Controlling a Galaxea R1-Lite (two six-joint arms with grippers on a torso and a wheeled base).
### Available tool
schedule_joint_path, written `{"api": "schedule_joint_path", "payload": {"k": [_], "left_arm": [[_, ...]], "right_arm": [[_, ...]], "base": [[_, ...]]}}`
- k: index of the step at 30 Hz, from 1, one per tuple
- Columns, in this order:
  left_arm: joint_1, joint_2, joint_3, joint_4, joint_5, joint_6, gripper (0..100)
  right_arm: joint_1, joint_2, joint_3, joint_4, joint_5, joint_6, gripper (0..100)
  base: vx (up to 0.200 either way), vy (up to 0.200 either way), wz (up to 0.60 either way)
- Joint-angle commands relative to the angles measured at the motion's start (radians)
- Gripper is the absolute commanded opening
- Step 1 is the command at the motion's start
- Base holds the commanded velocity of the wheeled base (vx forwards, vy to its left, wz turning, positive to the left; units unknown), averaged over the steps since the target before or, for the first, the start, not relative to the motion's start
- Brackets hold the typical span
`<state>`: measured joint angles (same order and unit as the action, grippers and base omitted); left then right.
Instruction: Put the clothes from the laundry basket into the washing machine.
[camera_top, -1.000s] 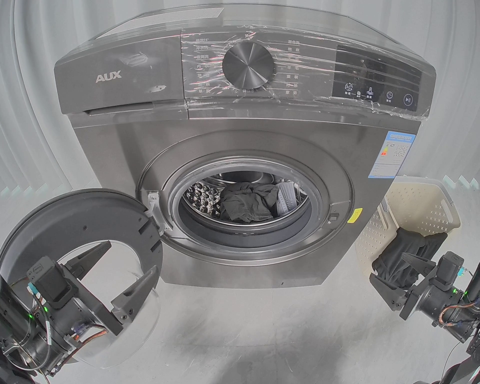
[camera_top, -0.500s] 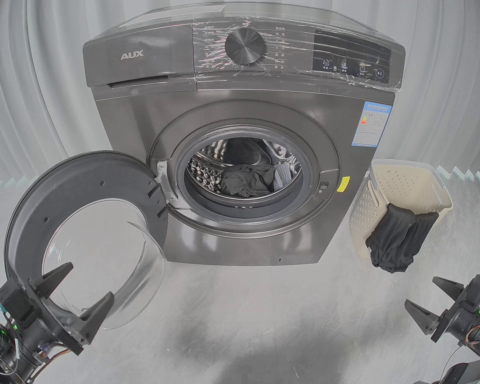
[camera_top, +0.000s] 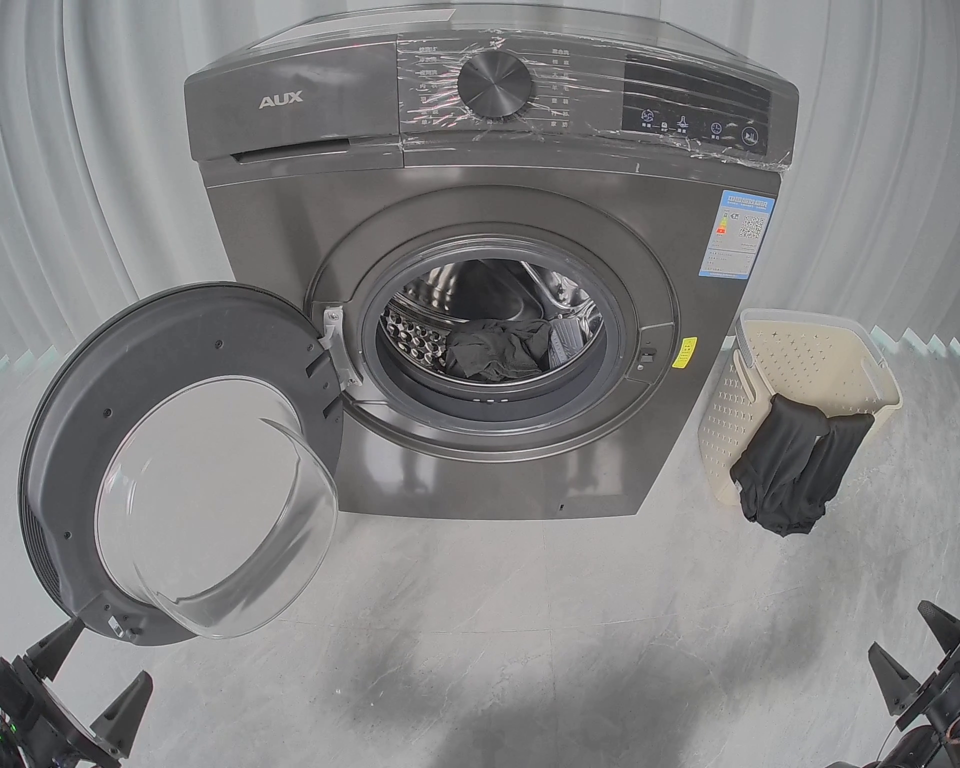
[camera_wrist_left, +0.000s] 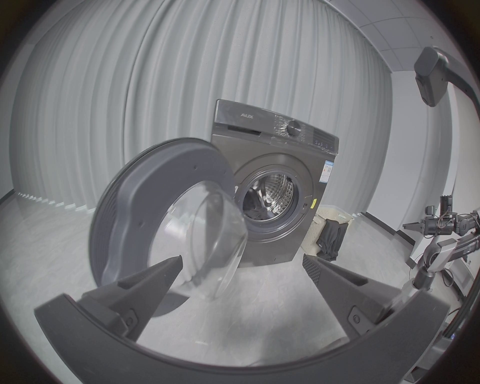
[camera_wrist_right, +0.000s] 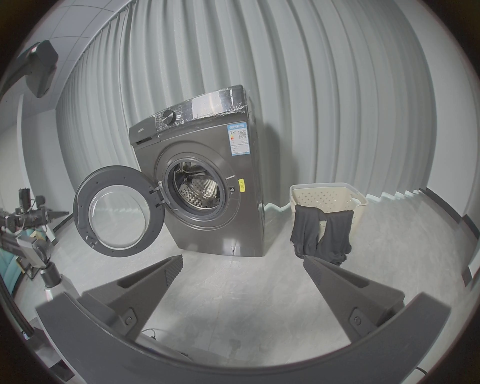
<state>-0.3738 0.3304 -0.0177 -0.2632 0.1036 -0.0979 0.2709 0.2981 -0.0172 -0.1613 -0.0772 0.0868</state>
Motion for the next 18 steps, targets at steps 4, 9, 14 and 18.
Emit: {"api": "schedule_joint_path", "payload": {"k": [4,9,14,18], "left_arm": [[0.164,-0.241,0.018,0.153,-0.016,-0.028,100],[0.273,-0.241,0.018,0.168,-0.015,0.017,100],[0.274,-0.243,0.018,0.194,-0.002,0.018,100],[0.276,-0.241,0.016,0.197,0.079,0.029,100]], "right_arm": [[-0.105,-0.206,0.011,0.094,-0.035,-0.001,100],[-0.145,-0.206,0.017,0.100,-0.036,-0.007,100],[-0.145,-0.206,0.017,0.098,-0.032,-0.016,100],[-0.165,-0.203,0.017,0.098,-0.154,-0.052,100]], "base": [[0.000,0.000,0.00],[0.000,0.000,0.00],[0.000,0.000,0.00],[0.000,0.000,0.00]]}}
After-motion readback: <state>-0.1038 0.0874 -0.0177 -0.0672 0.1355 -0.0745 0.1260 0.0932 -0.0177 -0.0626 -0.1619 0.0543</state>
